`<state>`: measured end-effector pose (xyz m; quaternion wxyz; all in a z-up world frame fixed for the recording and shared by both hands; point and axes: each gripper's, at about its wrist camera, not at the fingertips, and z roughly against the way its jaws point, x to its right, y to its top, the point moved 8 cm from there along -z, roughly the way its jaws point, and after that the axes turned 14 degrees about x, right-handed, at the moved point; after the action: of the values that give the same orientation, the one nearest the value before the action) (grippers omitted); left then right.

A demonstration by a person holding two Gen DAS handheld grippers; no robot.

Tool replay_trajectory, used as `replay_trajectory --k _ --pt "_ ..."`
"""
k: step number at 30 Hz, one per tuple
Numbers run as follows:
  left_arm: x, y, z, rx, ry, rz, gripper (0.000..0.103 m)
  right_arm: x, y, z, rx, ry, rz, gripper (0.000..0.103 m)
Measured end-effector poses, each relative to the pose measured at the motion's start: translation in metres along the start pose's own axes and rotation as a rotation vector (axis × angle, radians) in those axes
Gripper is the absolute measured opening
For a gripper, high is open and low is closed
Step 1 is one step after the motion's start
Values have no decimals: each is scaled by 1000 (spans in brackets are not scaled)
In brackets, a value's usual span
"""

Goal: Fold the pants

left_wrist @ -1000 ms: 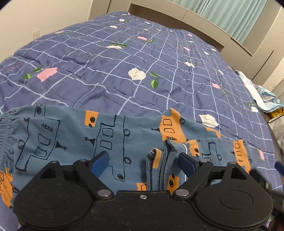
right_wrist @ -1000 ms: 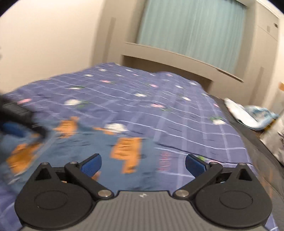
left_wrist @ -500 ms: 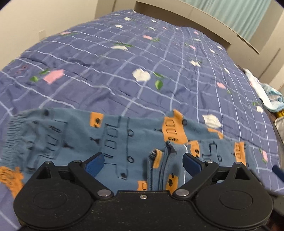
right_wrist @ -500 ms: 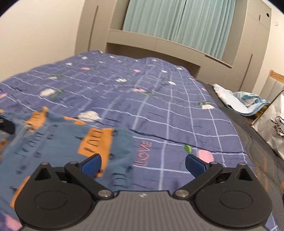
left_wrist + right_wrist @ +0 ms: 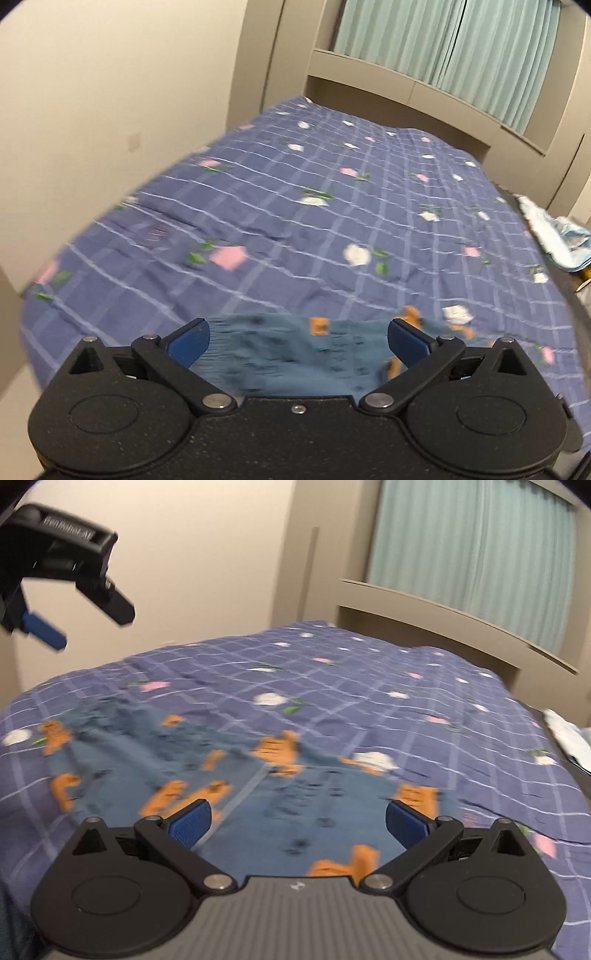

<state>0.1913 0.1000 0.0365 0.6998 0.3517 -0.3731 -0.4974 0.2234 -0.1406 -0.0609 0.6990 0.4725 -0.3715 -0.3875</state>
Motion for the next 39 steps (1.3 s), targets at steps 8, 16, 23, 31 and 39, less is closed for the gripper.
replay_trajectory --k 8,16,23,31,39 --pt "-66 -51 16 -41 49 89 102 -35 -8 10 13 13 47 103" --pt "-63 -91 2 7 -21 228 102 -54 -15 13 13 41 106 65" --pt "-48 -106 -5 -5 -80 233 102 -73 -12 9 7 120 137 11" --pt "-56 -107 -14 24 -85 257 102 -73 5 28 3 167 154 5" --pt "-66 -98 -34 51 -76 288 102 -82 -11 22 -76 231 130 45"
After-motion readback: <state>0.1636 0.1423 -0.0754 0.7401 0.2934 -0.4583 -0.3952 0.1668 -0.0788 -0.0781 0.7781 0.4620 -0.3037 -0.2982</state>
